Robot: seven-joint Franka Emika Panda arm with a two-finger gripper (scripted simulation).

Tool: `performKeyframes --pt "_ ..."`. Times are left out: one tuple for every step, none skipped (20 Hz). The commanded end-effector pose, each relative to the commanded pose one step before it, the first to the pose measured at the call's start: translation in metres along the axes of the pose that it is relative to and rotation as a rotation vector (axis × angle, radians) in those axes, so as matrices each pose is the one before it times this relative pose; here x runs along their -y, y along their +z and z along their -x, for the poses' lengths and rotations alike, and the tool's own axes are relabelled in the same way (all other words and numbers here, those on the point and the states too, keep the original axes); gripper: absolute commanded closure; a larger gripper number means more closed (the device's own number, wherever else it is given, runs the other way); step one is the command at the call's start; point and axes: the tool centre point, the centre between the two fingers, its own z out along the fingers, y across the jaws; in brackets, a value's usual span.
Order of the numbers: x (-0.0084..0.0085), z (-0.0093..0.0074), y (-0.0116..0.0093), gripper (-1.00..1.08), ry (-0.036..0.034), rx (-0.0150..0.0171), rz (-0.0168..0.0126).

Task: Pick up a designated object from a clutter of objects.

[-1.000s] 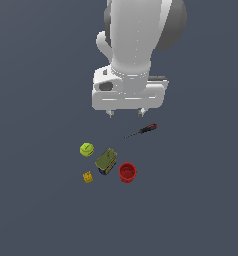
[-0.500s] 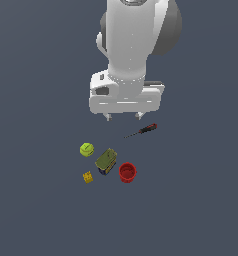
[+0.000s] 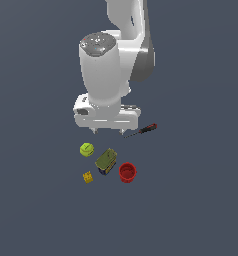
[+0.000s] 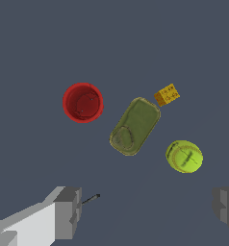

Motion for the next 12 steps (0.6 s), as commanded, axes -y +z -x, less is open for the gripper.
performKeyframes --pt "-0.02175 -0.00061 0.02496 -0.92 0.05398 -0.00071 -0.00456" --pt "-0.00975 -0.00016 0.01089 -0.92 0.02401 -0.00067 -0.00132" --pt "-0.00955 0.00002 0.01048 -0.92 0.02335 -0.0007 -0.00082" --pt "-0.00914 0.00018 0.00985 -0.92 0.02217 -0.00071 -0.00036" --pt "-0.00871 0.00031 0.00923 -0.92 0.02097 -0.00071 0.00004" --pt "-0.00826 0.00041 0.00862 -0.92 0.01974 -0.0007 0.00037" --pt "-0.0078 0.00048 0.00802 -0.92 0.01851 -0.00069 0.00064" --pt "-0.00731 0.00054 0.00743 -0.92 0.01724 -0.00067 0.00085" --pt "-0.00683 0.00057 0.00684 -0.92 0.016 -0.00064 0.00101" --pt "-0.00632 0.00059 0.00626 -0.92 0.01471 -0.00061 0.00112" --pt "-0.0058 0.00059 0.00569 -0.92 0.01343 -0.00058 0.00118" --pt "-0.00528 0.00058 0.00513 -0.92 0.01217 -0.00054 0.0012"
